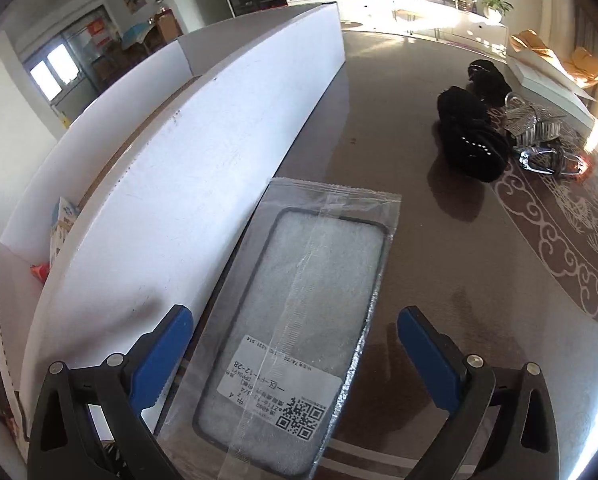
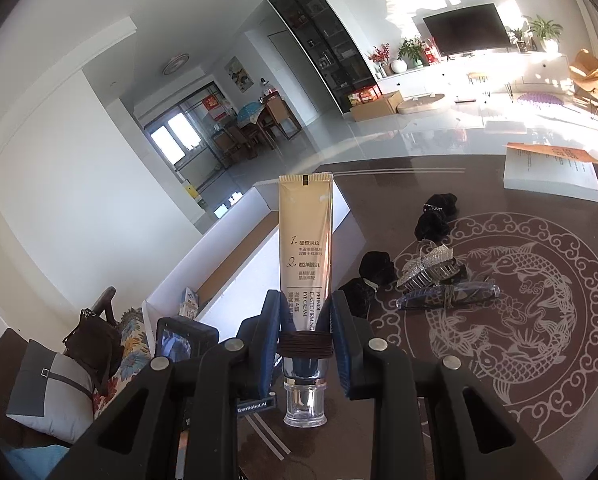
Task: Organize objects
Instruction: 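Carry the phone case and gold tube into the cardboard bin and open both tools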
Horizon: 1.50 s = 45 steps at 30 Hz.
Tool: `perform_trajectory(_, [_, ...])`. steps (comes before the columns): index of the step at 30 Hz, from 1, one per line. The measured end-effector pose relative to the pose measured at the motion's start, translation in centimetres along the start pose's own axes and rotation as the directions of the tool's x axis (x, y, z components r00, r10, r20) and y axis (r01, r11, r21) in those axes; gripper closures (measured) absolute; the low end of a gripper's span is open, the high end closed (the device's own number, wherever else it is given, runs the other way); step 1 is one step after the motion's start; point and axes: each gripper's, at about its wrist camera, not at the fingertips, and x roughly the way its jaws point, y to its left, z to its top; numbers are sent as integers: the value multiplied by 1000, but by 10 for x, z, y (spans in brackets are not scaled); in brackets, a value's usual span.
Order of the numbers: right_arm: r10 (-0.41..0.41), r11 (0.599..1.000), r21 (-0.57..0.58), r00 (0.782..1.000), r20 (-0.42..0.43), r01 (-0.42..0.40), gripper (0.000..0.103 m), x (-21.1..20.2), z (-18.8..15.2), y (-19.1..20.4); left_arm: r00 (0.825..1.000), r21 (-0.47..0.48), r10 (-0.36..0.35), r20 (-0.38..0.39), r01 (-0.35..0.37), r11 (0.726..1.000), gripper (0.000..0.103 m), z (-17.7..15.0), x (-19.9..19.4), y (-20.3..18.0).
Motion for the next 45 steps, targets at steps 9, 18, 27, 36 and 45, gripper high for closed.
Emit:
perform_trajectory(9, [-2,1000,2,1000,-3,2,77,-5,-11,-1,998,-84,-34,-51,30,996,0,3,22,8])
perform_trajectory(18, [-9,998,-67,1000,3,9,77,-15,-11,25,962,56,-243,-126,252,966,0,-14,12,-6])
perform_trajectory(27, [9,998,-68,1000,-7,-9,77,-8,-14,31,968,23,-224,-110,228,973,3,-14,11,-2])
perform_trajectory(36, [-2,997,-80,1000,-8,1,77,-7,-11,33,969,-2,-247,6,247,969,29,-22,-20,12])
perform_trajectory(45, [5,996,-94,1000,-4,-5,77,11,1,45,927,-73,-325,188,343,936,29,-9,-85,54])
